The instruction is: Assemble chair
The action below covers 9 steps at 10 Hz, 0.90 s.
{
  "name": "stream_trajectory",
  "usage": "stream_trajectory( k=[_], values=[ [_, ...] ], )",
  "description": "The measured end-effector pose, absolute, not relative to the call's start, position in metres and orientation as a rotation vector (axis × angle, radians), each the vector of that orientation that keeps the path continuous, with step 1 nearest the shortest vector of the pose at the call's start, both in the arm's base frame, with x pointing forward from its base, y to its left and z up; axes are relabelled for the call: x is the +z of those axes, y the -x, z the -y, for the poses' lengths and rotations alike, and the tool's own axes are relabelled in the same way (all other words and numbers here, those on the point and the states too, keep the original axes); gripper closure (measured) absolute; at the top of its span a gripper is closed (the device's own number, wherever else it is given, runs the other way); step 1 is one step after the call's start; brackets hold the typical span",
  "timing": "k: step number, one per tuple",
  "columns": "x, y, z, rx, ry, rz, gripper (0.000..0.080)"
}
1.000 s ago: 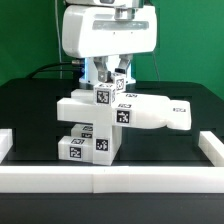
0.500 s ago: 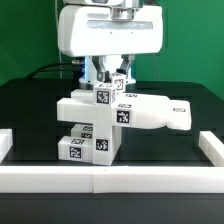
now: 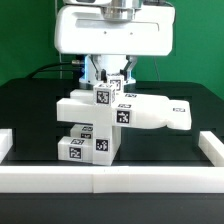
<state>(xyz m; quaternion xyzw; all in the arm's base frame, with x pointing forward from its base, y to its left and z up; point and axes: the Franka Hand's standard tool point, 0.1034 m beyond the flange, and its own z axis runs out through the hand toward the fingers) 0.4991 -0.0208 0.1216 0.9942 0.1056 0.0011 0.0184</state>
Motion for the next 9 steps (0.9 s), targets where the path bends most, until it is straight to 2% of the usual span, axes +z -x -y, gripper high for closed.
stream_trajectory(
  k=[3, 9],
  values=[
    [0.1213, -0.4990, 0.0197, 0.011, -3.105, 0.123, 0.0514],
    [0.1209, -0.4992, 0.0177, 0.020, -3.037, 0.699, 0.0514]
  ],
)
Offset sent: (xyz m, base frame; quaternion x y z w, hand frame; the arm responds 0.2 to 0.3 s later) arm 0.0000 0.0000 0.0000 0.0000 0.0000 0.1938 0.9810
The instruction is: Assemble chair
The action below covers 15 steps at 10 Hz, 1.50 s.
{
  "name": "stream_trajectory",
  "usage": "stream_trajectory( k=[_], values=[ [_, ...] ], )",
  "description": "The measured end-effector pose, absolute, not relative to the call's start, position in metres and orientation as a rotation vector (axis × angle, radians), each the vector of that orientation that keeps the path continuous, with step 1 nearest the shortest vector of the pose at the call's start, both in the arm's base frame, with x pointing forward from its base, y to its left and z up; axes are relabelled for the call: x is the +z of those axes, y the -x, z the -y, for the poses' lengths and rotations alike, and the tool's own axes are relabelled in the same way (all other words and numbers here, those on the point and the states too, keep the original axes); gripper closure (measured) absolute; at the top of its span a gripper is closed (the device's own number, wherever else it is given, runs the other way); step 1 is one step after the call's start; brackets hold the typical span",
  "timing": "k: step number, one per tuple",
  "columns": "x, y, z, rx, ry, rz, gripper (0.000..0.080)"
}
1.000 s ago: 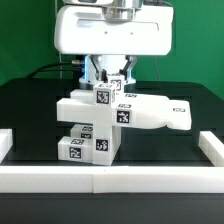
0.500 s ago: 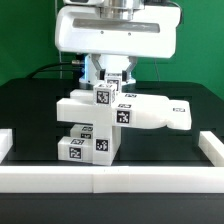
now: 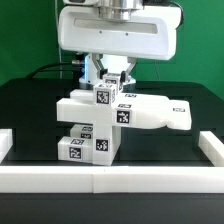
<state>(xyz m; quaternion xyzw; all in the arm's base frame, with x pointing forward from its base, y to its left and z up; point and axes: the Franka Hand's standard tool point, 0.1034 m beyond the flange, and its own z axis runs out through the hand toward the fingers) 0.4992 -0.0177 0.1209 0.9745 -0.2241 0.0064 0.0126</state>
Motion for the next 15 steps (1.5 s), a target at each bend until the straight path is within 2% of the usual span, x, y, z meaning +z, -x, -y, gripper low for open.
stream_trajectory(
  k=[5, 6, 7, 8, 9, 15],
  values=[
    [0.1206, -0.4993, 0.0161, 0.022, -2.941, 1.057, 0.0513],
    [0.1200, -0.4991, 0.0166, 0.021, -2.961, 0.994, 0.0347],
    [0.1189, -0.4986, 0.0168, 0.017, -2.976, 0.939, 0.0347],
    [0.1180, -0.4983, 0.0164, 0.015, -2.976, 0.936, 0.0199],
    [0.1175, -0.4980, 0.0160, 0.013, -3.000, 0.850, 0.0165],
    [0.1179, -0.4985, 0.0166, 0.005, -3.114, 0.117, 0.0150]
  ],
)
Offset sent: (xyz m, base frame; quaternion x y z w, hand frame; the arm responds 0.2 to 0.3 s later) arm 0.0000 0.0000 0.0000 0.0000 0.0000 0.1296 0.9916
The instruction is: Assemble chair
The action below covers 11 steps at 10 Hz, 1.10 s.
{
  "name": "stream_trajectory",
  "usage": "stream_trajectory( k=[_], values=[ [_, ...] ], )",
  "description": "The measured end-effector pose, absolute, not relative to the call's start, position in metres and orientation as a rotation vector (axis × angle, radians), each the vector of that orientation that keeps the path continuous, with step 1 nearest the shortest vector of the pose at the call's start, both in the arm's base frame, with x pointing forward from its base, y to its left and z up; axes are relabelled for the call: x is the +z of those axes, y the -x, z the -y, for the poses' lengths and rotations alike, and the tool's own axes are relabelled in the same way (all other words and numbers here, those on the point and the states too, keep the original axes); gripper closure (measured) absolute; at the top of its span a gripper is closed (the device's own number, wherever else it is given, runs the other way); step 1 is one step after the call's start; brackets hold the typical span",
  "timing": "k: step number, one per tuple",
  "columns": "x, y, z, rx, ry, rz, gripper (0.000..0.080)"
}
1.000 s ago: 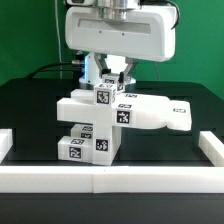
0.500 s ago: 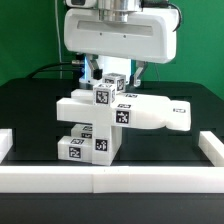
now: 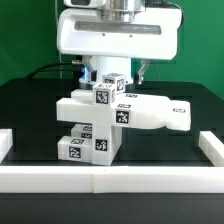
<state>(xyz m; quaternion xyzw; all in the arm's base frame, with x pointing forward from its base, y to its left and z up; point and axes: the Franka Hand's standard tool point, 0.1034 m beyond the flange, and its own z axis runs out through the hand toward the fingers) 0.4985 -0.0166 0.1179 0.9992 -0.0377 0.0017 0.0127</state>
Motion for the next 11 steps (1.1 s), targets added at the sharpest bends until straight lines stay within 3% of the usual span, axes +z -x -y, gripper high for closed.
stream_trajectory(
  k=[11],
  values=[
    [0.1180, -0.4983, 0.0221, -0.019, -2.971, -0.891, 0.0150]
  ],
)
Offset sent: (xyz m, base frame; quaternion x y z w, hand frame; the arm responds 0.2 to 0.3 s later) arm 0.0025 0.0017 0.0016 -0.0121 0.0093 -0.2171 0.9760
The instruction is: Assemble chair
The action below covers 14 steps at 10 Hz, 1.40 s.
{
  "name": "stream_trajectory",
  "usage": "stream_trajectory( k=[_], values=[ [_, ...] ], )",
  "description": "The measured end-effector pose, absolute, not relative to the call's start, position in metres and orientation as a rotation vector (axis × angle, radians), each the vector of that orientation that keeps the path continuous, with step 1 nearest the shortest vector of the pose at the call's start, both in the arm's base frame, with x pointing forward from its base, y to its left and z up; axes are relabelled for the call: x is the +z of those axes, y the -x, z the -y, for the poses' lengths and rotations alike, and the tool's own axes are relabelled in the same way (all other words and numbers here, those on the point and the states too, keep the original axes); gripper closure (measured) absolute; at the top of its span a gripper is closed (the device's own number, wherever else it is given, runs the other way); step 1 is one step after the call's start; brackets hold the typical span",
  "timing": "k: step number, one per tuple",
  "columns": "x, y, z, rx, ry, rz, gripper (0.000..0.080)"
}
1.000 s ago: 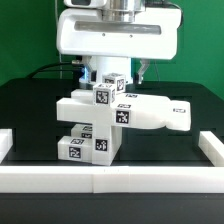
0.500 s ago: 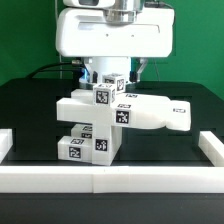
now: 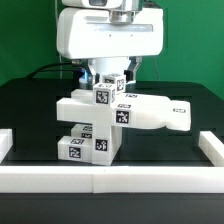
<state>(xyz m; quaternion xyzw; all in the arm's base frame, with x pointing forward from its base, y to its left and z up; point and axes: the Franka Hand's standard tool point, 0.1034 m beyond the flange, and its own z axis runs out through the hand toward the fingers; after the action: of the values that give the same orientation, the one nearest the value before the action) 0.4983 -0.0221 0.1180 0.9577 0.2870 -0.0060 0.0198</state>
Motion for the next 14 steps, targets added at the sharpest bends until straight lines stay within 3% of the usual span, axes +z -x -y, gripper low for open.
stream_trajectory(
  k=[2, 3, 4, 14],
  values=[
    [0.1180, -0.4983, 0.0222, -0.019, -2.972, -0.888, 0.0406],
    [0.1179, -0.4983, 0.0222, -0.019, -2.975, -0.879, 0.0406],
    [0.1179, -0.4983, 0.0222, -0.018, -2.984, -0.847, 0.0511],
    [0.1172, -0.4979, 0.0212, -0.002, -3.100, 0.049, 0.0509]
  ],
)
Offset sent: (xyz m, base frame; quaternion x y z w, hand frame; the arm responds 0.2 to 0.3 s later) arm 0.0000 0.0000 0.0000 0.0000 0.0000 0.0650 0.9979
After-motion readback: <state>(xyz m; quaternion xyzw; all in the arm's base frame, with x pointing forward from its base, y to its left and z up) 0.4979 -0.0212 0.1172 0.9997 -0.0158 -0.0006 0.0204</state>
